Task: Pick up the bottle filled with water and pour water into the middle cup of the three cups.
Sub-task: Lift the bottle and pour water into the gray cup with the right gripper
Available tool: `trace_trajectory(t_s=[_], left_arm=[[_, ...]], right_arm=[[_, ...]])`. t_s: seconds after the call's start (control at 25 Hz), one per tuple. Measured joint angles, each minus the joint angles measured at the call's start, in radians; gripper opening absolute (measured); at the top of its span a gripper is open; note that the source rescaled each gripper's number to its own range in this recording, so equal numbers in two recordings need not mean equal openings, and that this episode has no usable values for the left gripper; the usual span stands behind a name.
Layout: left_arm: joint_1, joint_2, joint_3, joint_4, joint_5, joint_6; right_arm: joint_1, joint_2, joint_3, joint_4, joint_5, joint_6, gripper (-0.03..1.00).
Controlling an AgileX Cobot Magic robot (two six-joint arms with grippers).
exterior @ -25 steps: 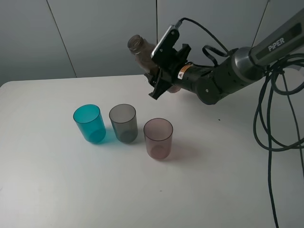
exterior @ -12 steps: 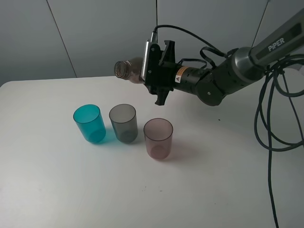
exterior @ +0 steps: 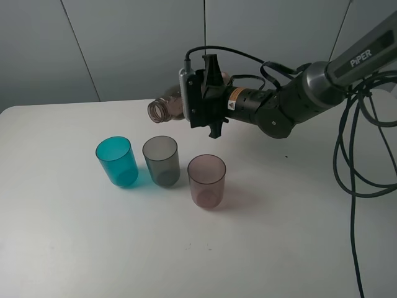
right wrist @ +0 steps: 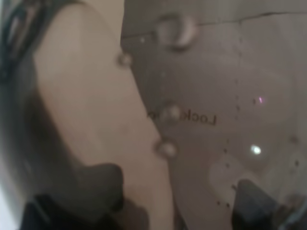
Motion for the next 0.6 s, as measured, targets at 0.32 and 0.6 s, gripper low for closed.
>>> trace_trajectory(t_s=[0.32,0.6], left_arm=[[0.0,0.0,0.0,0.0,0.0,0.0],[0.0,0.0,0.0,0.0,0.0,0.0]], right_arm=[[0.0,0.0,0.0,0.0,0.0,-0.045,0.03],[0.0,0.0,0.0,0.0,0.0,-0.113,0.03]])
